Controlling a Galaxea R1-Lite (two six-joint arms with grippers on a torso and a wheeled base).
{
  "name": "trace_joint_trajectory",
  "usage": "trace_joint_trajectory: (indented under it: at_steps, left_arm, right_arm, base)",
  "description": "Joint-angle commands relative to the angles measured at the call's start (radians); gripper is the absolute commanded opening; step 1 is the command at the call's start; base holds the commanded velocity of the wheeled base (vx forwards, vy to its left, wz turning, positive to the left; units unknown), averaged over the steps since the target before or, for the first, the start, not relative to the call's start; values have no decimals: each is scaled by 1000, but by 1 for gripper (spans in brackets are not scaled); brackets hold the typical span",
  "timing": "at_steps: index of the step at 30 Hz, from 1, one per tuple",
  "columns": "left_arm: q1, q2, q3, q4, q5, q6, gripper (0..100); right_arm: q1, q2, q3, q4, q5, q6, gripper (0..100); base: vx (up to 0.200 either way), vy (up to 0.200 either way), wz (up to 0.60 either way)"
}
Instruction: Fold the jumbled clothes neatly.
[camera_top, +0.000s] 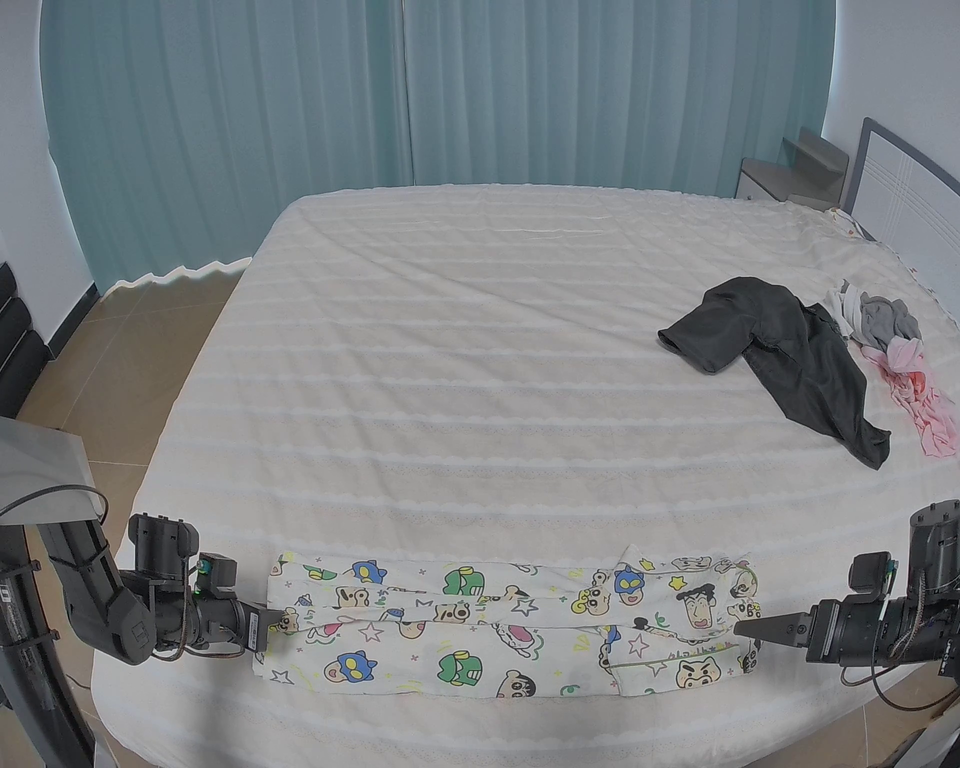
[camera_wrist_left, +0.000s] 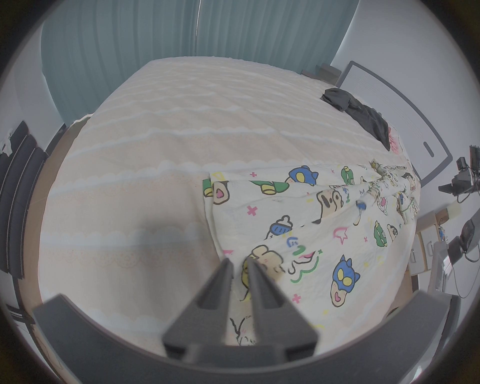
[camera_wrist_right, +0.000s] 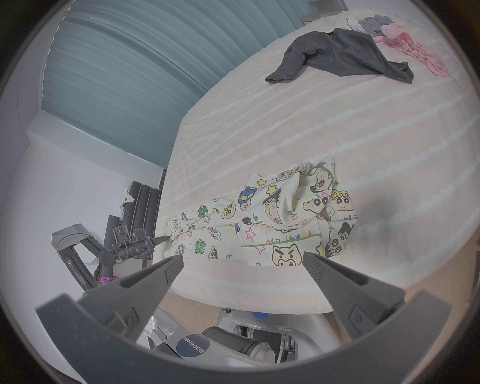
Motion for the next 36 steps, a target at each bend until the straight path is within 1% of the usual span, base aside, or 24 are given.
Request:
trace_joint_trajectory:
  at_steps: [1,3,7,10,12,13,14,17,19,20,24,30,36]
  left_arm:
    - [-1,3,4,-1,0,-4,100]
    - [5,-22,13,-1,-3,-7,100]
    - [42,-102,26,26,-24,-5,100]
    - [66,-160,0,85,-57,-8,100]
    - [65,-180,-37,163,-69,-16,100]
    - [65,-180,-37,163,-69,-16,100]
    - [53,-186,-74,240,-69,-51,100]
    - [-3,-177,-132,318,-67,-146,100]
    - [-29,-164,-157,329,-67,-191,100]
    - [-36,-152,-163,329,-66,-194,100]
    - [-65,-97,-184,327,-50,-197,100]
    - [-85,-28,-178,322,5,-188,100]
    - [-88,-8,-175,321,5,-188,100]
  right_arm:
    - [0,2,0,-1,1,0,100]
    - [0,2,0,-1,1,0,100]
    - [0,4,0,-1,1,0,100]
    - [0,4,0,-1,1,-1,100]
    - [0,2,0,-1,1,-1,100]
    - [0,2,0,-1,1,-1,100]
    - [0,1,0,-1,1,-1,100]
    - [0,-1,0,-1,1,-1,100]
    - [0,-1,0,-1,1,-1,100]
    - [0,-1,0,-1,1,-1,100]
    - [0,-1,0,-1,1,-1,100]
    - [0,-1,0,-1,1,-1,100]
    - [0,-1,0,-1,1,-3,100]
  base:
    - [0,0,0]
    - [0,0,0]
    - [0,0,0]
    - [0,0,0]
    - [0,0,0]
    - [0,0,0]
    - [0,0,0]
    - [0,0,0]
    - [0,0,0]
    - [0,0,0]
    - [0,0,0]
    - [0,0,0]
    - [0,0,0]
